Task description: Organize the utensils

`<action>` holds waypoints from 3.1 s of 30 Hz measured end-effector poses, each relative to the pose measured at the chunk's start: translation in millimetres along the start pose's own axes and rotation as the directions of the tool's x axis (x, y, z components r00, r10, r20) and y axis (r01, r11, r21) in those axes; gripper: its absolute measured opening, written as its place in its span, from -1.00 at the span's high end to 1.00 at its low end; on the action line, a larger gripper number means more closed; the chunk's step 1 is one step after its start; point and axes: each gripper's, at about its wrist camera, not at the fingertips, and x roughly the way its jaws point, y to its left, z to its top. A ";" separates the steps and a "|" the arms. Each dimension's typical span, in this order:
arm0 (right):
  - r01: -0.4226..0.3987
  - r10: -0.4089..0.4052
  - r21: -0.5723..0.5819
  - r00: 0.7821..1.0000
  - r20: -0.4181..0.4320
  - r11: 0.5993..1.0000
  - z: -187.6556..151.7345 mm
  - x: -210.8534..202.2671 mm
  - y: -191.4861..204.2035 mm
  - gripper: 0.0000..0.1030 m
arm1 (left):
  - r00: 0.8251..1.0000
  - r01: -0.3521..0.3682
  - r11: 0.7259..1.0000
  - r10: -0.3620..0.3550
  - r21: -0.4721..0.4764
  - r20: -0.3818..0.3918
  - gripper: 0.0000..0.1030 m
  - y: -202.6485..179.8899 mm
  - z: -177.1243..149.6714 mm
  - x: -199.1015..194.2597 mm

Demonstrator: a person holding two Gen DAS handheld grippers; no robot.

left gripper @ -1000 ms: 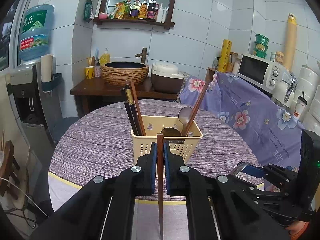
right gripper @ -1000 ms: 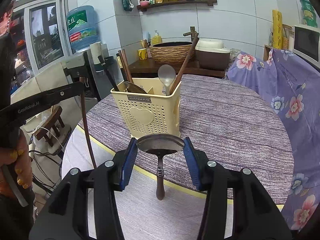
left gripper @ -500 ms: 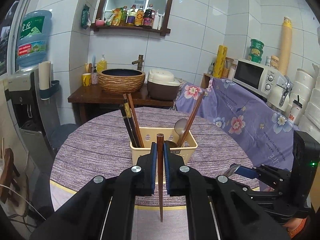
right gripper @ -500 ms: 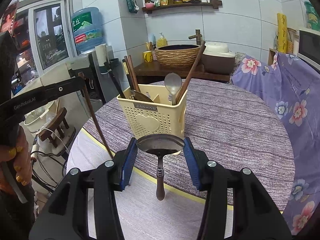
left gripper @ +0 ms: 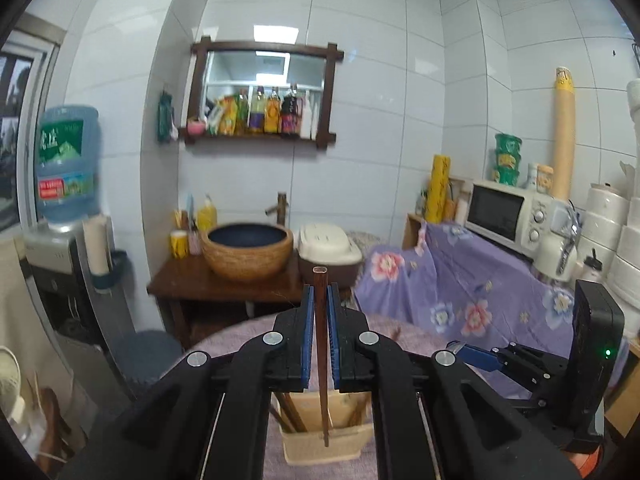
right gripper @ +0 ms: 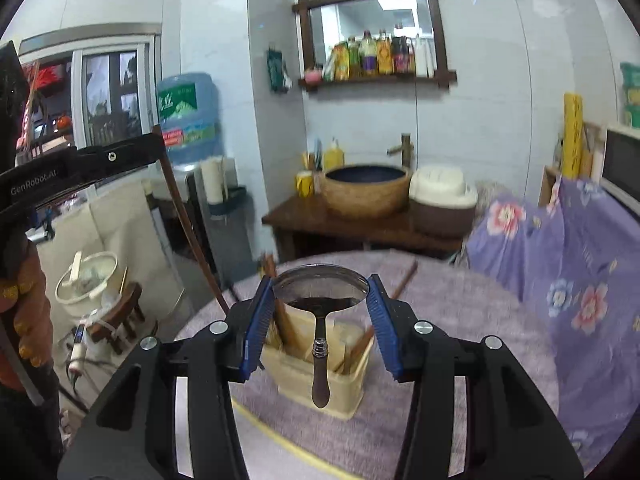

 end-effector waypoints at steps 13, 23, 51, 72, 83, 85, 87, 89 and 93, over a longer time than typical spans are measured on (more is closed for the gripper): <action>0.094 -0.094 0.007 0.996 0.001 0.996 -27.6 66.9 -5.7 0.07 | 0.990 -0.099 0.995 0.098 -0.007 -0.101 0.85 5.3 -56.9 80.3; 0.115 -0.116 -0.022 0.991 -0.061 0.993 -80.5 88.4 -6.5 0.07 | 0.971 -0.070 0.997 0.059 -0.043 -0.232 0.86 11.3 -113.4 97.3; 0.161 -0.163 0.031 0.986 0.043 0.986 -150.7 0.7 -4.2 -0.82 | 0.998 -0.064 0.995 0.065 -0.076 0.002 -0.90 22.3 -190.5 -21.5; 0.184 -0.186 0.030 0.978 0.095 0.982 -284.0 -129.7 48.0 -0.89 | 0.990 -0.132 0.986 0.136 -0.101 0.038 -0.90 1.0 -285.4 -132.8; 0.169 -0.167 -0.009 0.978 0.122 0.986 -284.3 -149.2 62.3 -0.89 | 0.981 -0.173 0.984 0.176 -0.043 0.085 -0.90 -11.8 -292.8 -150.7; 0.172 -0.168 -0.017 0.977 0.127 0.985 -283.4 -149.5 64.3 -0.89 | 0.980 -0.172 0.984 0.175 -0.042 0.094 -0.90 -12.3 -293.2 -152.0; 0.168 -0.164 -0.017 0.978 0.128 0.986 -283.3 -150.1 64.3 -0.89 | 0.981 -0.167 0.985 0.170 -0.044 0.094 -0.90 -12.3 -293.2 -151.6; 0.162 -0.159 -0.016 0.979 0.129 0.987 -283.0 -149.8 63.3 -0.89 | 0.981 -0.166 0.985 0.170 -0.047 0.097 -0.90 -12.7 -294.4 -152.0; 0.161 -0.157 -0.015 0.980 0.125 0.987 -282.9 -148.8 62.3 -0.89 | 0.981 -0.162 0.986 0.166 -0.047 0.098 -0.90 -13.0 -295.3 -151.4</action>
